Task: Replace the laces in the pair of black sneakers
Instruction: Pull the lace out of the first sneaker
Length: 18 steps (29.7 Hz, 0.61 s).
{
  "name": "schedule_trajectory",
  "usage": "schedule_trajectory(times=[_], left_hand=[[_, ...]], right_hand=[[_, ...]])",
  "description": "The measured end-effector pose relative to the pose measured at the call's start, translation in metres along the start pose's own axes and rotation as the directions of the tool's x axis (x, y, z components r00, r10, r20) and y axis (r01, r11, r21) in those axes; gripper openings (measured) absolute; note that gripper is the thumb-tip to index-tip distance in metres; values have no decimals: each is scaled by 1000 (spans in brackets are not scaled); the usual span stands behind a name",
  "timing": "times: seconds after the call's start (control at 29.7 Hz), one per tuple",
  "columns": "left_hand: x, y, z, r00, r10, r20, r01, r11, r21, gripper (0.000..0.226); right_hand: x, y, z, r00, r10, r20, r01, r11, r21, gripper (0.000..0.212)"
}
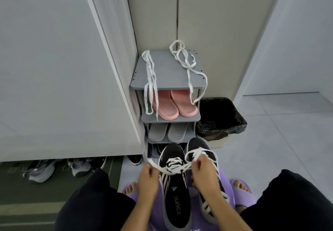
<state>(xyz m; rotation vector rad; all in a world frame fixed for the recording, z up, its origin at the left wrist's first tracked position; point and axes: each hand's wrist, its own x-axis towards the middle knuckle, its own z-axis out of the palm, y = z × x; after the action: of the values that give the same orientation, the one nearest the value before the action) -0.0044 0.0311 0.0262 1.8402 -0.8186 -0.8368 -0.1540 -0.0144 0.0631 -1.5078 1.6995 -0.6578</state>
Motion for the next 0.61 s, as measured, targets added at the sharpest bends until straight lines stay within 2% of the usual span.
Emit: schedule_trajectory(times=[0.07,0.13,0.2,0.27,0.44,0.54,0.57,0.61], left_hand=[[4,0,-10,991,-57,-120,46,995,-93,19],[0,1,-8,996,-59,-60,54,995,-82,17],[-8,1,7,995,-28,99,30,999,-20,18],[-14,0,21,979,-10,203,0,999,50,22],[-11,6,21,990,-24,140,-4,981,196,31],[-6,10,17,991,-65,120,41,981,188,23],[-5,12,15,992,-81,94,68,988,138,19],[-4,14,12,996,-81,44,79,995,54,18]], right_hand=[[1,-6,-19,995,44,-88,-27,982,188,25],[0,-11,-24,997,77,32,-82,962,260,20],[-3,-9,-13,973,90,212,-123,981,149,16],[-5,0,5,946,110,304,-112,994,-12,16],[-4,10,23,985,73,156,-51,989,-141,8],[-2,11,26,990,42,135,-18,984,-175,12],[-1,11,27,993,46,110,-34,993,-110,16],[-2,11,25,994,69,85,-72,997,33,18]])
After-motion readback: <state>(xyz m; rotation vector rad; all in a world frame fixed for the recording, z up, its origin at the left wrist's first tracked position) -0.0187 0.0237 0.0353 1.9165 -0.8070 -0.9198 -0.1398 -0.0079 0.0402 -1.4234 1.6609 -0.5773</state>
